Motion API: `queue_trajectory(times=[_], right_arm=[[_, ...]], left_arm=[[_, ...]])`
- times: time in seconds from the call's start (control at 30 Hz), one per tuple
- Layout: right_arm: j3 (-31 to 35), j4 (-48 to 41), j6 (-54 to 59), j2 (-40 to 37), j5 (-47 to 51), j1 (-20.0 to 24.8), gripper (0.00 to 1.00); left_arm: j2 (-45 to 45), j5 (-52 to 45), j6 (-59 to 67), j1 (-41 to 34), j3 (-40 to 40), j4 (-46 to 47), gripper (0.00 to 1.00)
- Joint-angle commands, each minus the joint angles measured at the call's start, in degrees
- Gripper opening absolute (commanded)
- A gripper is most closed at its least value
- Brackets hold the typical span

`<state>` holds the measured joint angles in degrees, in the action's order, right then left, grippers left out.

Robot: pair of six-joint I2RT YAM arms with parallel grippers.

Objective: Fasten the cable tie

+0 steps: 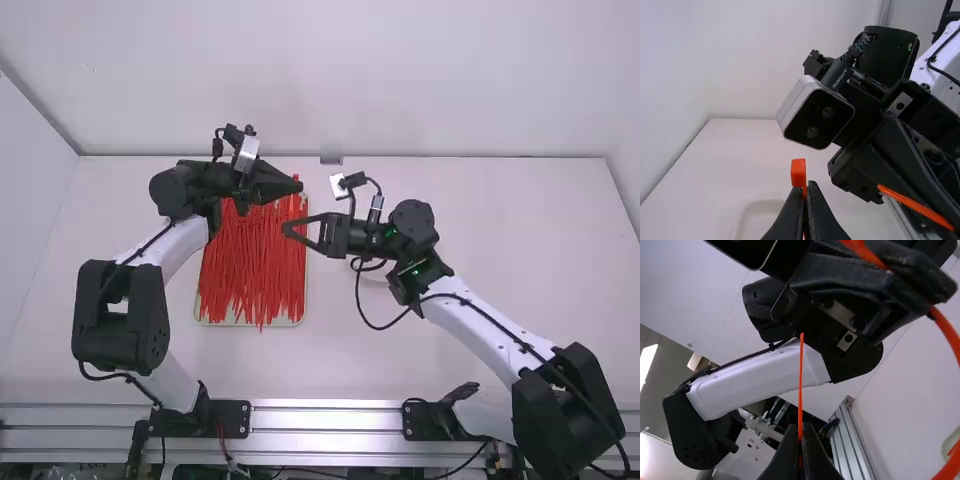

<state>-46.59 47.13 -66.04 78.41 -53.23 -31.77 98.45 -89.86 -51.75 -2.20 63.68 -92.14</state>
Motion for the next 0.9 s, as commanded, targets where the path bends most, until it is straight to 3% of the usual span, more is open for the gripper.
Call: queue_trajectory(times=[0.0,0.57,0.87], right_arm=[[0.07,0.13,-0.15,-0.83,-0.92,0.15,0.00],[0.07,0.15,-0.22,-0.83,-0.26,1.51,0.00],[0.07,0.02,-0.20,-0.83,-0.28,1.84,0.00]], left_arm=[[-0.52,0.09,0.39,-0.07,0.00,-0.50,0.01],[-0.52,0.11,1.29,-0.22,-0.24,-0.59,0.01],[-0.52,0.13,10.25,-1.55,-3.93,-0.57,0.01]])
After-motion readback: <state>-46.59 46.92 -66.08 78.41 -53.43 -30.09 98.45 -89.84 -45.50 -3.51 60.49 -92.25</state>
